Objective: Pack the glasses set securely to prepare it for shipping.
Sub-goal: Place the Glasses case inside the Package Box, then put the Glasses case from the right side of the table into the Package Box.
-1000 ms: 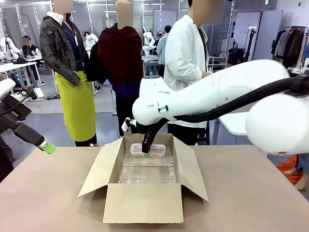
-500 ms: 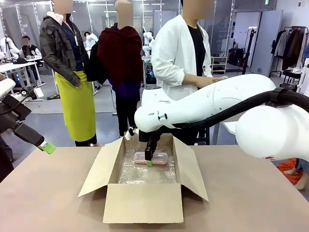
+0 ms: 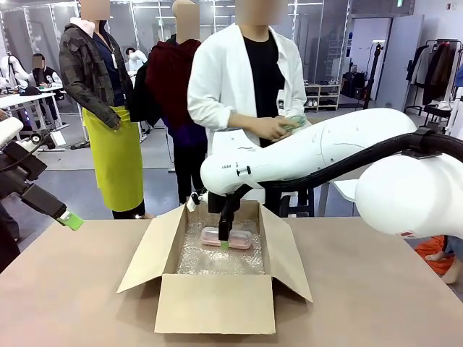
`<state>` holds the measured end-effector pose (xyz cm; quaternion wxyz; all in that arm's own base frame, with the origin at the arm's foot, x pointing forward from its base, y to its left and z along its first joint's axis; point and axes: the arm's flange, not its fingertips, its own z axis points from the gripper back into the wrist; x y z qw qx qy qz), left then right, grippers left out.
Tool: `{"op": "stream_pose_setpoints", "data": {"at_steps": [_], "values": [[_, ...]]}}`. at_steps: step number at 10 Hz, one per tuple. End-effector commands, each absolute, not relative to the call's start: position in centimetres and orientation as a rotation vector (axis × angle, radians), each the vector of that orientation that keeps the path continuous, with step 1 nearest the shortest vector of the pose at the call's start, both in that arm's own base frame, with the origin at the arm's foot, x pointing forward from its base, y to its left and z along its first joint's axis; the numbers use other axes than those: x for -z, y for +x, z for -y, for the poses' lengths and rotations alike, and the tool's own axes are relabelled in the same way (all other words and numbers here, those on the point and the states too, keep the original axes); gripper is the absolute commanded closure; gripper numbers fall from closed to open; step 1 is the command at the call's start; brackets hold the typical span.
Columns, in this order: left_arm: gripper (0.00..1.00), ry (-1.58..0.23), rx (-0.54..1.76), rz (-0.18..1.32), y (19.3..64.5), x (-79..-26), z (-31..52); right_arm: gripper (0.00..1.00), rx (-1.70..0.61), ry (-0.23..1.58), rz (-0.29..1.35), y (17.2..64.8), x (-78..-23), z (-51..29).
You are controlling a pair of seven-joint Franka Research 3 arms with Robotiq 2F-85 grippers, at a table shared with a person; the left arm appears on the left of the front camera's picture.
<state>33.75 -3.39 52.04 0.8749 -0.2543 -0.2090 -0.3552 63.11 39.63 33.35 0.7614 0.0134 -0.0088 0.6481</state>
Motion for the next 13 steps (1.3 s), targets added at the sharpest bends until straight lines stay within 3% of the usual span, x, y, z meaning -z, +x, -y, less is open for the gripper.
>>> {"op": "stream_pose_setpoints", "data": {"at_steps": [1,2,13], "values": [[0.00,-0.561,0.765,0.444,33.7,-52.1,3.2,0.00,-1.434,0.054,0.030,62.0,-35.4,-39.3],[0.00,-0.561,0.765,0.444,33.7,-52.1,3.2,0.00,-1.410,0.029,0.019,63.1,-33.3,-39.6],[0.00,-0.561,0.765,0.444,33.7,-52.1,3.2,0.00,-1.410,0.029,0.019,63.1,-33.3,-39.6]]}}
